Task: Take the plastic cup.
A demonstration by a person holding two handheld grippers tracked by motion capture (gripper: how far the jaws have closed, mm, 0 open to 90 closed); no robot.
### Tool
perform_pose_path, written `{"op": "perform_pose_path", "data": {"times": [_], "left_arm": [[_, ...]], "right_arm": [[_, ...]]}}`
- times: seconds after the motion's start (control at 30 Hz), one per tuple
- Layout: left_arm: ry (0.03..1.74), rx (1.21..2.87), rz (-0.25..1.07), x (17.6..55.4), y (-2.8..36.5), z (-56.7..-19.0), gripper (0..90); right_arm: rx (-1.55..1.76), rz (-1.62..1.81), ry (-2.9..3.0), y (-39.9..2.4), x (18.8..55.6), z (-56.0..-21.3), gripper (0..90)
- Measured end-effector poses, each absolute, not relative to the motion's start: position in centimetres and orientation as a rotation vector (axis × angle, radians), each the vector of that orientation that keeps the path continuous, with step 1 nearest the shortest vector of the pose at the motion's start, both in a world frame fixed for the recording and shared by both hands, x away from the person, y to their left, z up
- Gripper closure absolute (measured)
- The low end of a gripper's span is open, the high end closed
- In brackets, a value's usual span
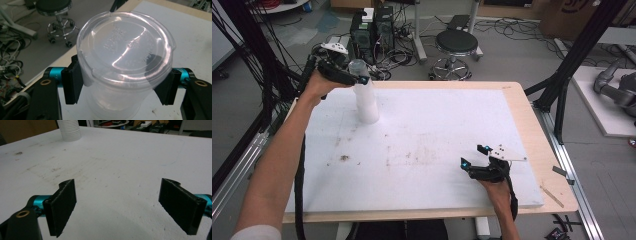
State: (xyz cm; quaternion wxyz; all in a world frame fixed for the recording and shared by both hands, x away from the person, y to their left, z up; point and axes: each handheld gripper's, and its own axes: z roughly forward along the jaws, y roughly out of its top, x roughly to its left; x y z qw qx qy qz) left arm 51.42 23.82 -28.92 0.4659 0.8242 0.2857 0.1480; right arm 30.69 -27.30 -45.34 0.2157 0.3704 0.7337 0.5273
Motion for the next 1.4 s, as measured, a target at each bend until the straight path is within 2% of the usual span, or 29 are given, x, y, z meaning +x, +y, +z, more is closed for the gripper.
{"op": "perform_pose_path", "data": {"times": [0.23,0.47,0.7,0.93,1.4], "left_arm": [[0.669,1.996,0.419,50.4,24.0,-24.3,33.8],[0.655,2.008,0.453,49.3,24.5,-22.1,34.0],[0.61,2.01,0.402,47.5,24.4,-22.1,34.0],[0.519,2.003,0.372,43.9,23.6,-22.6,34.2],[0.301,1.896,0.264,36.9,21.1,-26.7,34.3]], "right_arm": [[1.025,1.464,2.033,-27.3,30.7,-45.4,14.2],[1.036,1.467,2.03,-27.3,30.7,-45.3,14.2],[1.042,1.468,2.036,-27.3,30.7,-45.3,14.2],[1.036,1.472,2.03,-27.4,30.7,-45.4,14.2],[1.044,1.468,2.038,-27.4,30.8,-45.4,14.2]]}}
